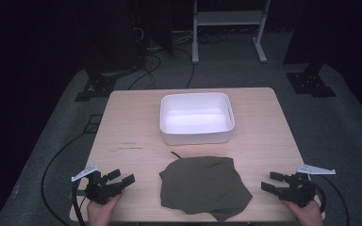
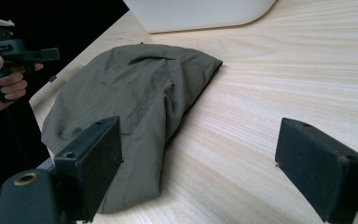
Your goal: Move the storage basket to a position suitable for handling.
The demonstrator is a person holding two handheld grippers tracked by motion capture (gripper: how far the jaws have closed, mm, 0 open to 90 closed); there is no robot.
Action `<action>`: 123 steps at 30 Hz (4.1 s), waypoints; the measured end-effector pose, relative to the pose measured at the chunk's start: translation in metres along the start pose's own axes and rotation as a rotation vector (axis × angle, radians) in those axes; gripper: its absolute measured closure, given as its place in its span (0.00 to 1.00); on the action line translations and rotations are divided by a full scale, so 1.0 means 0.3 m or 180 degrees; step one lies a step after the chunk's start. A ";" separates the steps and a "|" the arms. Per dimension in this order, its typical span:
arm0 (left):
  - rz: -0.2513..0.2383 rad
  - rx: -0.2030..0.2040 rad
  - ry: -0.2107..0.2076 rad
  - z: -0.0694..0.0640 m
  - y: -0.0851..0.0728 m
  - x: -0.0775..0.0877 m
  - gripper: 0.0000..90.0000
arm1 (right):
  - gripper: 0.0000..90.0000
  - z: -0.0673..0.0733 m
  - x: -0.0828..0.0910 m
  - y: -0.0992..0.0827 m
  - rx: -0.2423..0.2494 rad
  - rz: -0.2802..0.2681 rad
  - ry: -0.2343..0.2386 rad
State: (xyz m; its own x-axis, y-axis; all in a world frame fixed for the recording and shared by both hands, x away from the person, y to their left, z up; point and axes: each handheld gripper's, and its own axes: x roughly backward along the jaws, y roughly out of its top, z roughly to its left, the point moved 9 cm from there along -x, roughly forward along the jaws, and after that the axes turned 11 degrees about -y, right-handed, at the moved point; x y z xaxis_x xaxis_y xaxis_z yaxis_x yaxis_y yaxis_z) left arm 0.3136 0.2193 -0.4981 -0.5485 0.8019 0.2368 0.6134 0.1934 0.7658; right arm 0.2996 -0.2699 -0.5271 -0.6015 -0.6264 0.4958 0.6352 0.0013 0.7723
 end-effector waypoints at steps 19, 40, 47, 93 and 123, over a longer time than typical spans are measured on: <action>0.0156 -0.0085 -0.0150 -0.045 -0.018 -0.073 0.00 | 0.16 0.038 -0.030 0.010 0.0066 0.0049 0.0019; 0.0397 -0.0142 -0.0302 -0.114 -0.064 -0.184 0.00 | 0.16 0.115 -0.088 0.019 0.0220 0.0204 0.0115; 0.0492 -0.0152 -0.0386 -0.141 -0.075 -0.213 0.00 | 0.16 0.125 -0.106 0.021 0.0214 0.0257 0.0109; 0.1319 0.0050 -0.0533 -0.195 -0.210 -0.447 0.05 | 0.22 0.193 -0.267 -0.029 0.0117 0.0821 0.0150; 0.1707 -0.0194 -0.0531 -0.216 -0.225 -0.507 0.51 | 0.65 0.301 -0.364 -0.034 0.0383 0.0921 0.0178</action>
State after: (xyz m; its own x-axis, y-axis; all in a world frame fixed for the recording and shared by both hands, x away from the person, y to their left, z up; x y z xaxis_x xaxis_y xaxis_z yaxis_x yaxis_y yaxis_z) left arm 0.3186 0.0476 -0.5470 -0.0688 0.8583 0.5085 0.7448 -0.2949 0.5985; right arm 0.3151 -0.1310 -0.5533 -0.3747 -0.6284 0.6817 0.7122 0.2758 0.6456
